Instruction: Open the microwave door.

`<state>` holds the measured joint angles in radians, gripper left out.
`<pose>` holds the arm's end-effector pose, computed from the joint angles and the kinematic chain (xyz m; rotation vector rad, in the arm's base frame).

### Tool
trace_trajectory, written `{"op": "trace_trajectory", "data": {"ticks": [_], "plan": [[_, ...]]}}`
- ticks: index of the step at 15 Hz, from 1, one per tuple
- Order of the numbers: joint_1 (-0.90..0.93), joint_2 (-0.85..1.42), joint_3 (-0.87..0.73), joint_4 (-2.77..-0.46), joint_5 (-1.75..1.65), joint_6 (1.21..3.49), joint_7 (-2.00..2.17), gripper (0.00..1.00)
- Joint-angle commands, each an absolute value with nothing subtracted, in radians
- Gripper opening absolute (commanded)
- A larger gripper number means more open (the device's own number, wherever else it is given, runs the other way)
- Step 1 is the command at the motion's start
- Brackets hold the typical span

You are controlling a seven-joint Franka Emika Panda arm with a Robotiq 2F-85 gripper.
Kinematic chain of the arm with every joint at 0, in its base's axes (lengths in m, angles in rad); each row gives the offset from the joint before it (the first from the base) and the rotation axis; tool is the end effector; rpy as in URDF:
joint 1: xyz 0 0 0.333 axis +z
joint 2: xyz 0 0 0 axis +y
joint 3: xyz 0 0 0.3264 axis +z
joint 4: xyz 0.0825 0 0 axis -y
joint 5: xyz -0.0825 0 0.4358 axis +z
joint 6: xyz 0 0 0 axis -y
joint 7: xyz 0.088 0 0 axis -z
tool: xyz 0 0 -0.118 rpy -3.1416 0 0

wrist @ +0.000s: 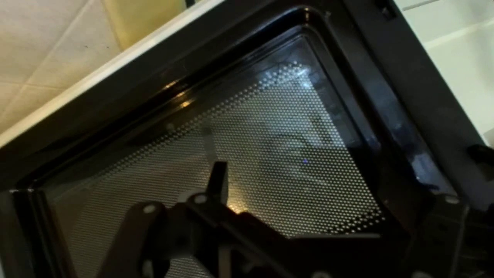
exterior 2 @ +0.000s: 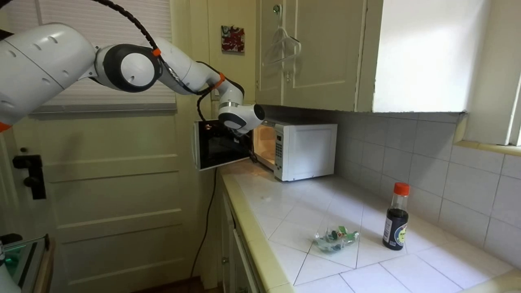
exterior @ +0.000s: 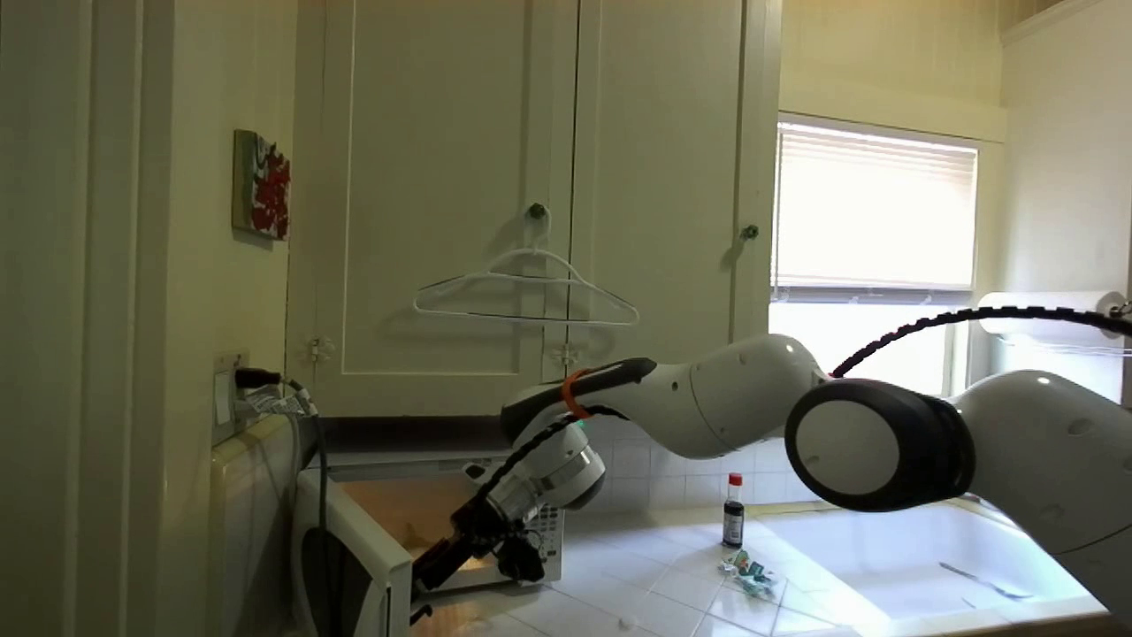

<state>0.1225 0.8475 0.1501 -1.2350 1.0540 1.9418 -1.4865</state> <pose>0.7733 0.2528 0.2636 -1.7501 -1.2184 -0.5955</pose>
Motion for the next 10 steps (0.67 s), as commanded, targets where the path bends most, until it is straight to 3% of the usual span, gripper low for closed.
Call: {"op": "trace_trajectory", "data": {"ticks": [1,10], "plan": [[0.111,0.833,0.130,-1.281,1.004,2.028,-1.394,1.00],[-0.025,0.661,0.160,-1.705,1.171,2.332,-1.402,1.00]]}}
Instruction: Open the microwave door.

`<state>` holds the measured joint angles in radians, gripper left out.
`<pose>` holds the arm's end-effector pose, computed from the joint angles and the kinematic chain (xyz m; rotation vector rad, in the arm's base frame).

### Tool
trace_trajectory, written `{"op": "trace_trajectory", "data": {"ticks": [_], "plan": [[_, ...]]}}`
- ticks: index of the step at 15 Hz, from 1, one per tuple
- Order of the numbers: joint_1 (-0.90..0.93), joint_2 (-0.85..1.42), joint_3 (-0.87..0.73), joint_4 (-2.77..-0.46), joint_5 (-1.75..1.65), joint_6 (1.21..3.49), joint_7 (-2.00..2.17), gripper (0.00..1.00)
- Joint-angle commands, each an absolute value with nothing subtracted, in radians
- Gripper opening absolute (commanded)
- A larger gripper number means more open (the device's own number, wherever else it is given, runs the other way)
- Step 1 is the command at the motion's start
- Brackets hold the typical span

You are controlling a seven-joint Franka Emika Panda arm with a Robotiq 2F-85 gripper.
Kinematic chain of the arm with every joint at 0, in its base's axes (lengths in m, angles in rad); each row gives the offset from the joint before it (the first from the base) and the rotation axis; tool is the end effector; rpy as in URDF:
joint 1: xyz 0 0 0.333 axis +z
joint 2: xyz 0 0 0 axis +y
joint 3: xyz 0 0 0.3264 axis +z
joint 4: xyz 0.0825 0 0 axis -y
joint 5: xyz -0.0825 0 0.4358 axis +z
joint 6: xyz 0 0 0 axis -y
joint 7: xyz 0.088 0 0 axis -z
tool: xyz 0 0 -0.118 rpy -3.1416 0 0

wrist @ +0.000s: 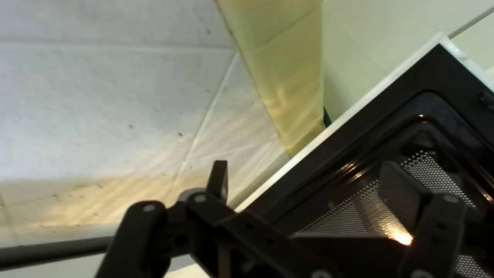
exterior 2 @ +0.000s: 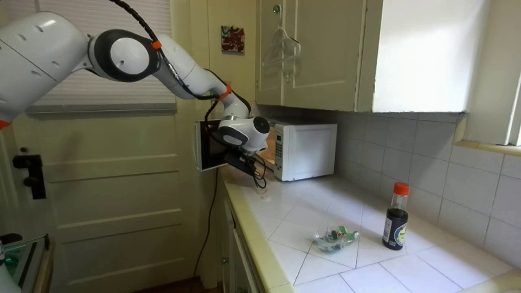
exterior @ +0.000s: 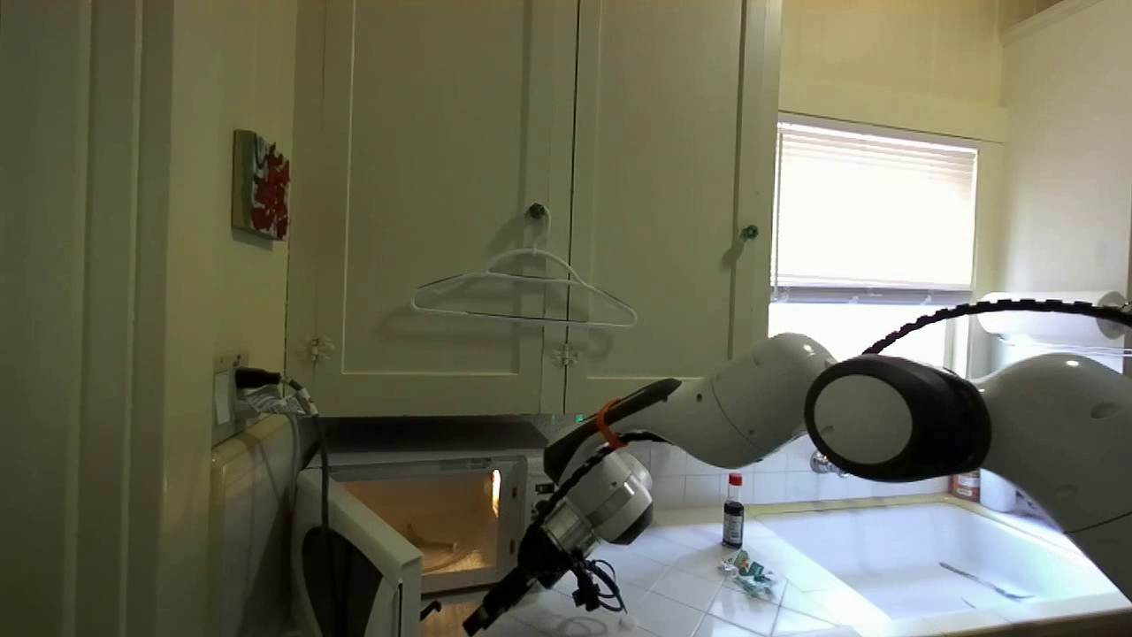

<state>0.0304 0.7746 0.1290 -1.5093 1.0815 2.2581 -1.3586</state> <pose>0.7574 0.1384 0.1865 -2.1630 -0.8283 -0.5933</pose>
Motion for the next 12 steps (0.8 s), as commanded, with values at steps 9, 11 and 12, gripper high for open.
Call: {"op": "trace_trajectory", "data": {"ticks": [9,11,12], "plan": [[-0.018,0.366,0.111,-2.147,1.491,2.559,-1.727,1.00],[-0.002,0.275,0.112,-2.242,1.642,2.659,-1.785,1.00],[-0.023,0.228,0.148,-2.284,1.717,2.715,-1.813,1.00]]}}
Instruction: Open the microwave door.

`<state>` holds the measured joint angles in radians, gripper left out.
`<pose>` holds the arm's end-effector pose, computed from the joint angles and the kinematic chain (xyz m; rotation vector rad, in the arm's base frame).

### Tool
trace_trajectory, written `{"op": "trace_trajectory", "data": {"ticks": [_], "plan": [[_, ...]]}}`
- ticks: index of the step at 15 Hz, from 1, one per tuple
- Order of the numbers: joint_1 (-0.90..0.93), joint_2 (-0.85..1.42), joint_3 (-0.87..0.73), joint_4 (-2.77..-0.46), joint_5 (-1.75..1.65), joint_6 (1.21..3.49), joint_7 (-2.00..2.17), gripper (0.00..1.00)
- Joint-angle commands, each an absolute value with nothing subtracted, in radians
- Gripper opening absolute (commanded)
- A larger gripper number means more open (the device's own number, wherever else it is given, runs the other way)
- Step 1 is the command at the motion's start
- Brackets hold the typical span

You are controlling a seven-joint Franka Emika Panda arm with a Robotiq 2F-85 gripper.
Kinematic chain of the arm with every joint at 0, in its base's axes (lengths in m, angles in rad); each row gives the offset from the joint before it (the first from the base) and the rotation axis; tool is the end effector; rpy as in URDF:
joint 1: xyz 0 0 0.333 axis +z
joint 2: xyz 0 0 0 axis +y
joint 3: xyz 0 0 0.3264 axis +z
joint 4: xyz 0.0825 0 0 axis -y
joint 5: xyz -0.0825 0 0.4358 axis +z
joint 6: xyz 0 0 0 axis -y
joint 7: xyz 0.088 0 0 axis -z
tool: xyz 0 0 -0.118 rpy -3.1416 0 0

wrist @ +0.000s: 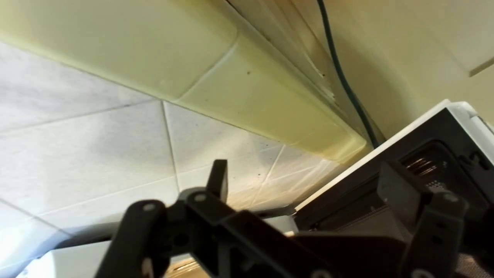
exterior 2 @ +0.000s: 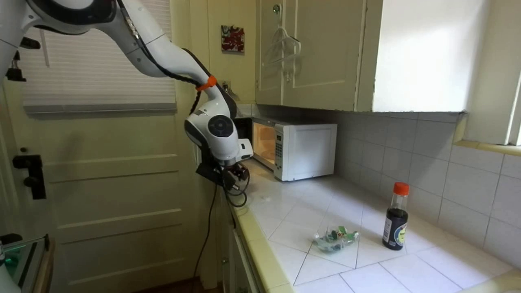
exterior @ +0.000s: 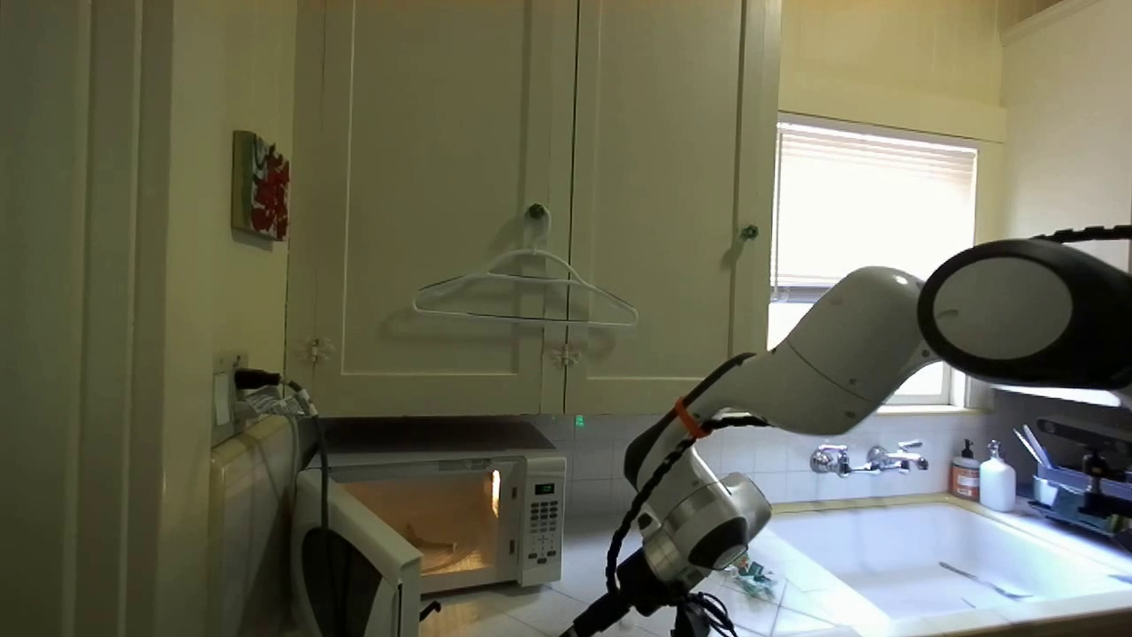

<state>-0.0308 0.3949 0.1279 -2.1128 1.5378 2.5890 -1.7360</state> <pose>0.6121 0.0479 0.1837 -2.4038 -0.5589 -0.8371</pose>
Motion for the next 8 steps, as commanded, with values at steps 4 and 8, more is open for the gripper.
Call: {"op": "trace_trajectory", "data": {"ticks": [4,8], "plan": [[0.009,0.043,0.169,-2.375,1.966,2.927,-1.855,1.00],[0.063,-0.104,0.234,-2.426,1.996,3.264,-1.687,1.00]]}}
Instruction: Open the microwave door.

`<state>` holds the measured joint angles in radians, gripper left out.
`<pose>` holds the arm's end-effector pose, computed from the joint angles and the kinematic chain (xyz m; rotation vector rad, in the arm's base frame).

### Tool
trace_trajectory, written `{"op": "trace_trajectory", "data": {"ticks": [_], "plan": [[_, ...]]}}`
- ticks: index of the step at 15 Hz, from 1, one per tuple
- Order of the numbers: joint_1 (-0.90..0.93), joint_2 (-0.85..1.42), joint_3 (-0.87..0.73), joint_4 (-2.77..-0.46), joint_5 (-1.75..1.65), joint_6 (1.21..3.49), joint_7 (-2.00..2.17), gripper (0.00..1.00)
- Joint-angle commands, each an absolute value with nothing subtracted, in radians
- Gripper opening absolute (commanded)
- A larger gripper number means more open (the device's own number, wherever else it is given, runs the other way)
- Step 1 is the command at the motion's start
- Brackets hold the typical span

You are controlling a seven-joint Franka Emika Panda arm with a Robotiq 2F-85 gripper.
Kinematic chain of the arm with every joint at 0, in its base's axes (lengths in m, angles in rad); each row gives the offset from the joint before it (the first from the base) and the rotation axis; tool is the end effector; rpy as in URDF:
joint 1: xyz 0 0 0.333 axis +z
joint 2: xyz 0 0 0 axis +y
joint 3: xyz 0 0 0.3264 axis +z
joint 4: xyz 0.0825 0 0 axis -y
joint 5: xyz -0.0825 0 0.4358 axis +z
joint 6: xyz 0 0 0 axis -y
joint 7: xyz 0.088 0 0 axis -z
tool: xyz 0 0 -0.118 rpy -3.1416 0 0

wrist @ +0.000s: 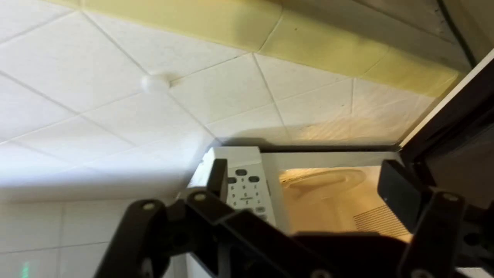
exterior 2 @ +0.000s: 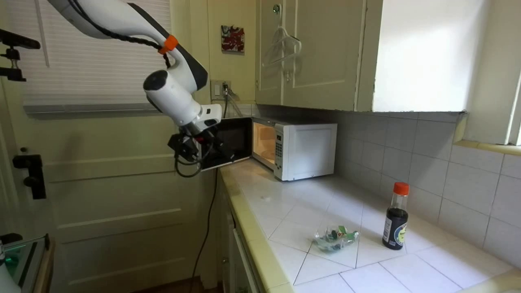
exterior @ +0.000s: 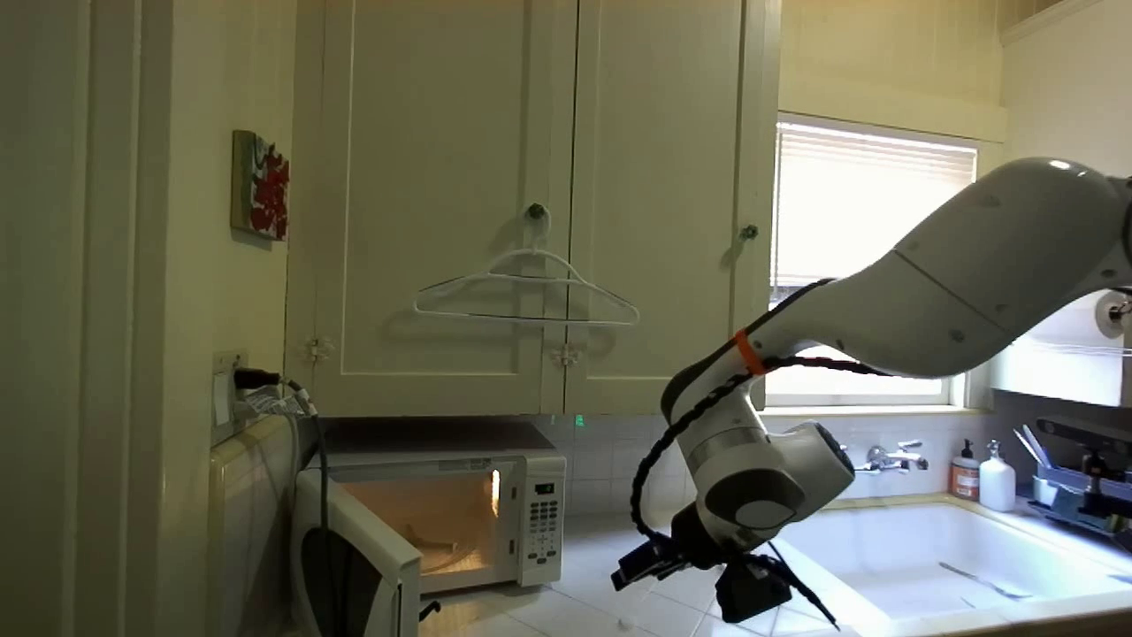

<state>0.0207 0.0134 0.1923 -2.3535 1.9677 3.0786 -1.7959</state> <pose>0.5187 0.0364 0.2946 -2.7176 -0.0869 -1.1114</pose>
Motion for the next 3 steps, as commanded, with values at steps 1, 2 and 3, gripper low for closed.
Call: {"op": "trace_trajectory", "data": {"ticks": [1,2,3], "plan": [[0.084,-0.103,0.257,-2.420,1.998,3.359,-1.639,1.00],[0.050,-0.058,0.229,-2.381,1.975,3.250,-1.711,1.00],[0.063,-0.077,0.242,-2.386,1.974,3.280,-1.693,1.00]]}}
